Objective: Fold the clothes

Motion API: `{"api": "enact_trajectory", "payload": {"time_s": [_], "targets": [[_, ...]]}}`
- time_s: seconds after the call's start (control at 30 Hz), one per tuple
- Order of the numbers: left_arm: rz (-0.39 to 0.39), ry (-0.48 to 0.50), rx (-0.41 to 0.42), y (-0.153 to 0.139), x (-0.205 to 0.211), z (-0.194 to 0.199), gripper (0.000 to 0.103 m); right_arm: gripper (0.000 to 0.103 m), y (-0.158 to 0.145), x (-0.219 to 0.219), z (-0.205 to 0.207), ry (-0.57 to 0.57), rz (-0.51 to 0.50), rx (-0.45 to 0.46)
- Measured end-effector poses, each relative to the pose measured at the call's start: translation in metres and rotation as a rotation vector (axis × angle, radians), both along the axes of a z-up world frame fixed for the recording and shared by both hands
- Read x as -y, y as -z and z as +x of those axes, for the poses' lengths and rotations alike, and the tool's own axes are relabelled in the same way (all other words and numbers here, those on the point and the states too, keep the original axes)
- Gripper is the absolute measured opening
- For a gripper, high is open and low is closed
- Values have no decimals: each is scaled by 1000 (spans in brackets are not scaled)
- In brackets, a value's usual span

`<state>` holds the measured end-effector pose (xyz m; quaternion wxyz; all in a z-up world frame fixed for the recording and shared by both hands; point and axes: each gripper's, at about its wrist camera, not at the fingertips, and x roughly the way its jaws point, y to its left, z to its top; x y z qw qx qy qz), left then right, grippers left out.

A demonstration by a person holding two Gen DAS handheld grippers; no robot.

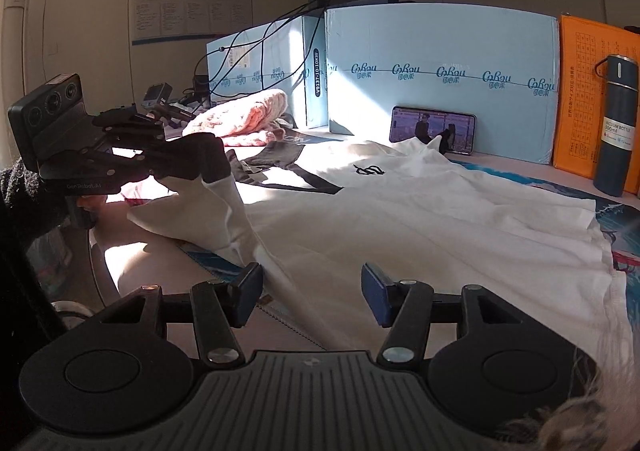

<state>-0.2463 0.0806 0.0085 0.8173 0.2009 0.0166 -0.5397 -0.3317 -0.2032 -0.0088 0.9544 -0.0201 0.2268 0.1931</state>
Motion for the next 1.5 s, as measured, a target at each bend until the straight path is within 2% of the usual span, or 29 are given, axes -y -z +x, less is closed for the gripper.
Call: {"api": "enact_trajectory", "payload": {"time_s": [0.1, 0.17, 0.2, 0.23, 0.27, 0.37, 0.47, 0.6, 0.63, 0.67, 0.7, 0.73, 0.77, 0.8, 0.87, 0.93, 0.97, 1.03, 1.07, 1.1, 1.17, 1.23, 1.4, 1.5], "targets": [[23, -4, 35, -7, 3, 10, 7, 51, 1, 23, -8, 71, -42, -54], [46, 4, 49, -10, 6, 17, 7, 46, -1, 39, -13, 116, -55, -77], [61, 10, 56, -12, 8, 21, 7, 43, -2, 48, -15, 139, -55, -86], [82, 19, 68, -14, 11, 26, 7, 30, -3, 57, -15, 162, -58, -94], [96, 24, 75, -15, 14, 30, 7, 21, -5, 65, -14, 181, -58, -99], [138, 24, 78, -20, 22, 51, 7, 15, -13, 88, -12, 236, -15, -47], [193, 33, 64, -20, 33, 75, 7, 14, -19, 104, -6, 257, 45, 14], [267, 42, 34, -14, 49, 103, 7, 14, -19, 117, 12, 291, 65, 16], [280, 37, 20, -11, 52, 109, 8, 14, -18, 119, 17, 305, 66, 8], [286, 20, 8, -7, 54, 115, 15, 14, -17, 121, 19, 346, 65, 8], [300, -3, -12, -4, 58, 121, 19, 17, -16, 122, 20, 394, 63, 9], [307, -44, -22, -1, 59, 125, 23, 26, -15, 124, 21, 441, 61, 11], [303, -95, -22, 1, 56, 128, 29, 41, -14, 125, 22, 488, 58, 12], [297, -147, -21, 3, 54, 131, 32, 47, -15, 126, 19, 537, 73, 24], [245, -229, -58, -2, 38, 133, 33, 62, -18, 127, 9, 632, 120, 61], [140, -281, -135, -12, 13, 127, 33, 75, -21, 127, -4, 719, 193, 92], [81, -298, -174, -17, 0, 122, 38, 80, -22, 126, -13, 763, 242, 106], [22, -232, -175, -23, -20, 100, 49, 82, -20, 124, -27, 837, 350, 101], [-5, -195, -173, -25, -30, 89, 58, 83, -18, 123, -33, 871, 406, 88], [9, -133, -140, -25, -37, 74, 66, 83, -15, 122, -39, 905, 461, 75], [90, -46, -64, -24, -43, 47, 71, 83, -9, 120, -48, 928, 572, 54], [167, -49, -23, -21, -47, 31, 71, 83, -6, 116, -49, 892, 651, 39], [461, -161, 151, 4, -49, 10, 71, 82, 3, 104, -23, 886, 694, -74], [557, -168, 271, 18, -48, 6, 71, 82, 4, 94, -9, 939, 642, -49]]}}
